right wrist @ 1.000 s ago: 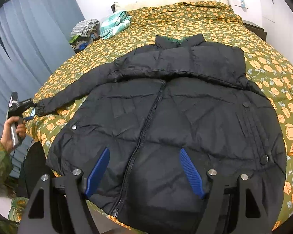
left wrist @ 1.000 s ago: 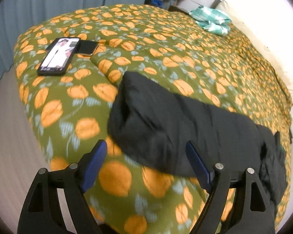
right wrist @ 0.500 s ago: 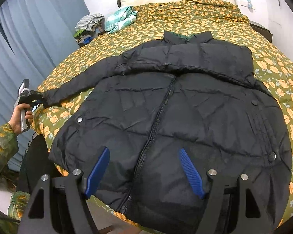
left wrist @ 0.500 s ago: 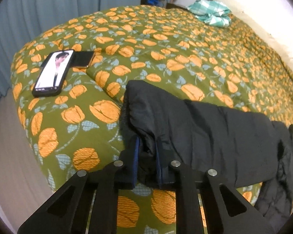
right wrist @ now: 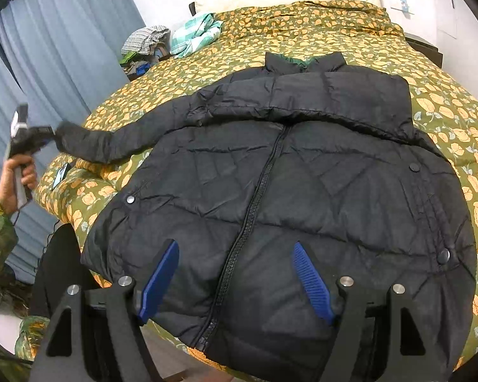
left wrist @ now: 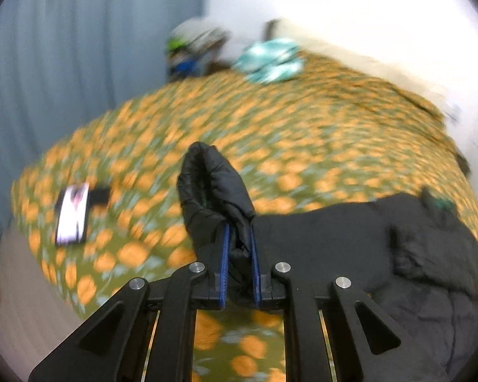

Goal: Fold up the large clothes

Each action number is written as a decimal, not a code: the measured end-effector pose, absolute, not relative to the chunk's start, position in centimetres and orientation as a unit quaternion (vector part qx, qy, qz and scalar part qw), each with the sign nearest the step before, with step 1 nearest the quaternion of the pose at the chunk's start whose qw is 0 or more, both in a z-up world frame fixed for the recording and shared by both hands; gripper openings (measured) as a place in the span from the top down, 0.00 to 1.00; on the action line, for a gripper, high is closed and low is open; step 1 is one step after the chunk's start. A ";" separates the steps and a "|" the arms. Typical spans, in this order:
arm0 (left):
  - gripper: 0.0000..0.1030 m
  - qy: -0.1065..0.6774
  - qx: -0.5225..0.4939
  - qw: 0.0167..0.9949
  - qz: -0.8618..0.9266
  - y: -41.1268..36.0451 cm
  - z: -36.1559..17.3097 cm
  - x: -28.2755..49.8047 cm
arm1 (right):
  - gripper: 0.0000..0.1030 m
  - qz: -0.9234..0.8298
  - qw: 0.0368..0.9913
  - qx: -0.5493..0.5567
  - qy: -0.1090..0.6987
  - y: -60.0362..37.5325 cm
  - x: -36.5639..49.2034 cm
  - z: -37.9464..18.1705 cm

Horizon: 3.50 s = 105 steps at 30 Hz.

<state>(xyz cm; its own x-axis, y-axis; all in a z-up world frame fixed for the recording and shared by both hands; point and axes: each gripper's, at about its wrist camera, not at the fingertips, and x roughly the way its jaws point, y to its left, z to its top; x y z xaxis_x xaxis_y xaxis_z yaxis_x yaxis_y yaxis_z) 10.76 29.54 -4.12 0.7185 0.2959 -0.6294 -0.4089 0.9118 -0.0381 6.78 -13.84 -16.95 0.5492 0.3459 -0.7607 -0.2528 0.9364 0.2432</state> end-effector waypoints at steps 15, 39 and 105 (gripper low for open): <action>0.90 0.330 0.092 0.933 -0.106 0.3 -6.4 14.3 | 0.26 0.122 0.896 0.102 0.415 -18.7 6.3 -15.9; 0.16 0.434 0.004 0.900 -0.042 6.8 -14.1 5.5 | 0.22 0.203 0.848 0.156 0.464 -13.8 19.5 -18.2; 0.20 0.511 -0.049 0.855 -0.078 4.4 -21.5 31.6 | 0.47 0.079 0.881 0.092 0.457 -26.9 34.8 -21.4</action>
